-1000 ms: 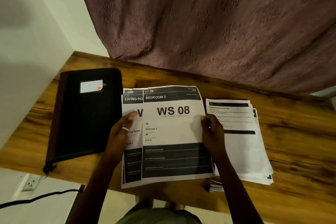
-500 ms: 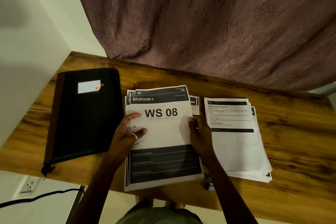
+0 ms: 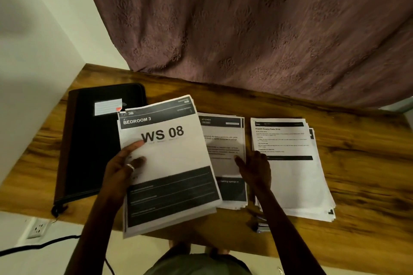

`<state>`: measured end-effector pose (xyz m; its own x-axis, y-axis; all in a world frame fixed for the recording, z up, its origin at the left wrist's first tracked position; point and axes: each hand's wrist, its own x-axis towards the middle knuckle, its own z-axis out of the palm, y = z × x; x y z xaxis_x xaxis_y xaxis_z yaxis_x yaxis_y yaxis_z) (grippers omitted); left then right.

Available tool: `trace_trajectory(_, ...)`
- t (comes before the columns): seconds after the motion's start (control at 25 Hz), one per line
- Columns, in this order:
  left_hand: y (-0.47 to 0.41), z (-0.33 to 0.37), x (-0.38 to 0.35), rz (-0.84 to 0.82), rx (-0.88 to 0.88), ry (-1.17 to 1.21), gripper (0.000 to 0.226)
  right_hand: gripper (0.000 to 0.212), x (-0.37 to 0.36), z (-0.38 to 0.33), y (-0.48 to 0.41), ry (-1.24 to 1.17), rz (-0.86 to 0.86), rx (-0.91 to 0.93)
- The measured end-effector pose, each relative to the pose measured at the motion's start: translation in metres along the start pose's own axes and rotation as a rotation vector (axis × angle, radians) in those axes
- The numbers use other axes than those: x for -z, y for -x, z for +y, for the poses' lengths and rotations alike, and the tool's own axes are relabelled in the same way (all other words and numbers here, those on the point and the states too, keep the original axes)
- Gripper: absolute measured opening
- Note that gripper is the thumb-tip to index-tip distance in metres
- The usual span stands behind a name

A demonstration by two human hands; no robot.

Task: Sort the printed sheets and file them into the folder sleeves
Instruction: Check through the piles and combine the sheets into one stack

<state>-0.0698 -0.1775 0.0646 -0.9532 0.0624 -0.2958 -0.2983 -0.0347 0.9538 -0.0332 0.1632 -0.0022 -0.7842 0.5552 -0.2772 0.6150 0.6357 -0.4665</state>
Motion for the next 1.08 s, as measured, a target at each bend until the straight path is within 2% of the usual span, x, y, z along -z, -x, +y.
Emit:
trace_trajectory(0.08,0.000,0.003,0.008,0.039,0.006,-0.002,0.041,0.068,-0.004,-0.002,0.002,0.002,-0.029,-0.023)
trace_trajectory(0.16,0.000,0.007,0.012,0.075,0.013,-0.006,0.041,0.072,-0.006,-0.008,0.002,-0.054,-0.024,-0.031)
trace_trajectory(0.36,-0.001,0.008,0.019,0.116,0.063,-0.007,0.042,0.060,-0.004,-0.013,-0.003,-0.193,-0.034,-0.099)
trace_trajectory(0.56,0.001,0.009,0.022,0.119,0.081,0.014,0.043,0.041,0.005,-0.003,-0.004,-0.250,0.012,-0.092)
trace_trajectory(0.68,0.002,0.012,0.018,0.123,0.074,0.055,0.043,0.026,0.020,-0.006,0.007,-0.152,0.169,0.012)
trace_trajectory(0.8,0.004,0.016,0.012,0.129,0.051,0.114,0.040,0.028,0.030,-0.008,0.011,-0.175,0.270,0.261)
trace_trajectory(0.88,0.006,0.017,0.008,0.120,0.037,0.223,0.039,0.029,0.039,-0.011,0.010,-0.314,0.193,0.303)
trace_trajectory(1.0,0.012,0.013,0.004,0.075,0.031,0.441,0.042,0.023,0.064,-0.034,0.017,-0.568,0.043,0.191)
trace_trajectory(1.08,0.011,0.012,0.001,0.032,0.046,0.412,0.066,0.021,0.079,-0.050,0.026,-0.691,-0.035,0.197)
